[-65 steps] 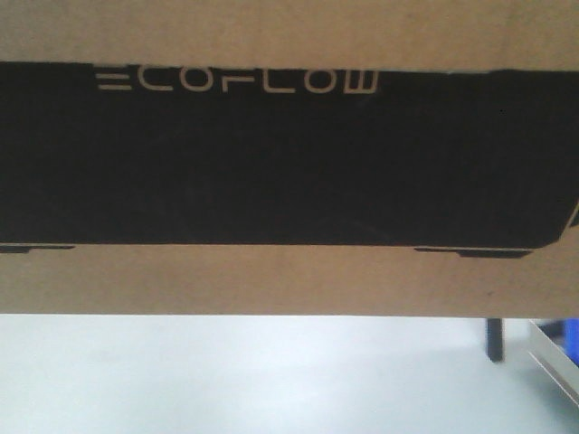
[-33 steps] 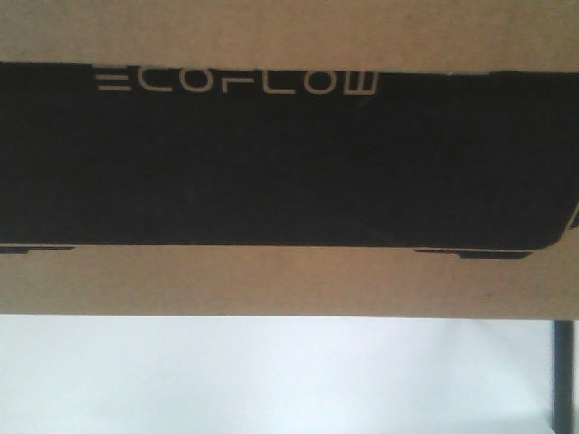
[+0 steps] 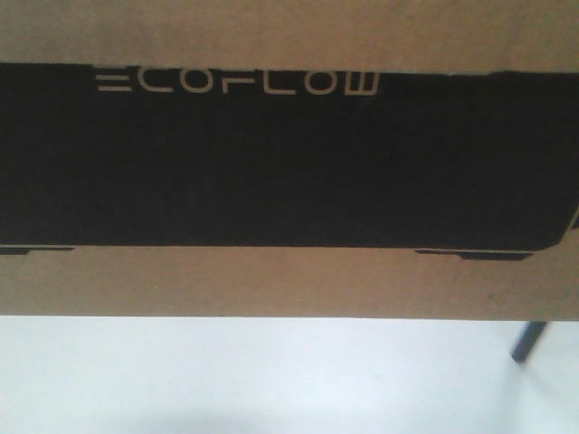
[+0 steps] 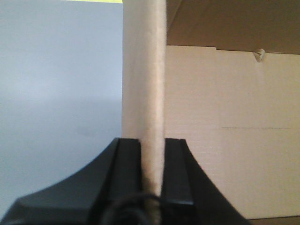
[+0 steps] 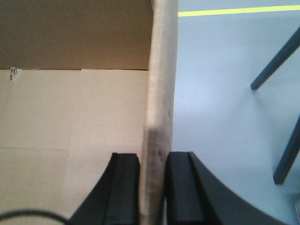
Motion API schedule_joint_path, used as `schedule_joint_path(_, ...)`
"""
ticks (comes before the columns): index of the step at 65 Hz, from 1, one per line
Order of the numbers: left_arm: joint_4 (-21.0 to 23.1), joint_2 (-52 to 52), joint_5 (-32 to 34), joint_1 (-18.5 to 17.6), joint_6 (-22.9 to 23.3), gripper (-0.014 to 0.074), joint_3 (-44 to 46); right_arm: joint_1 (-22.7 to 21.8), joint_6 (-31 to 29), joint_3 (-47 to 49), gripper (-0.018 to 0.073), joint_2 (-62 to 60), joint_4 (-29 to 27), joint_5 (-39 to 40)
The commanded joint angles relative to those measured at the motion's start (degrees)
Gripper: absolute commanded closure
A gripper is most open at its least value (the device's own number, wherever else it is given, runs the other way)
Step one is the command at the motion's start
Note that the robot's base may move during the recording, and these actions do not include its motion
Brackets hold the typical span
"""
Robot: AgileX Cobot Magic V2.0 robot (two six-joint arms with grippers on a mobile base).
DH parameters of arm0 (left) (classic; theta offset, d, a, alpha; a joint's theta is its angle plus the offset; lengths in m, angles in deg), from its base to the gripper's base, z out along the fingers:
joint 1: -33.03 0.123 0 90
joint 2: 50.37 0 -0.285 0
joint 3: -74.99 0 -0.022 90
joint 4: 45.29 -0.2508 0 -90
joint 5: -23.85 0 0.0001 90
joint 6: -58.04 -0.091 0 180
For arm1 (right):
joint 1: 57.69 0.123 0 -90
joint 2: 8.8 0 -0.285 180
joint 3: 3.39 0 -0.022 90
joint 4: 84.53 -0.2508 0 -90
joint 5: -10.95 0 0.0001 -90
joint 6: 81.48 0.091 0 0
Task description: Grab box from left shelf to table start
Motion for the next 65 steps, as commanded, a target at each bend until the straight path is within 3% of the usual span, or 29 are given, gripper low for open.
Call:
schedule_joint_path(1,-7.3,1.1,3.7,-0.2,0.6,0.0699,2.4,-0.6,-0.3,2.0,0.0493,-0.2,7.1,5.0)
schedule_joint_path(65,-7.3,1.1,3.7,-0.2,0.6,0.0699,2.4,-0.6,-0.3,2.0,0.0493,-0.2,7.1,4.9)
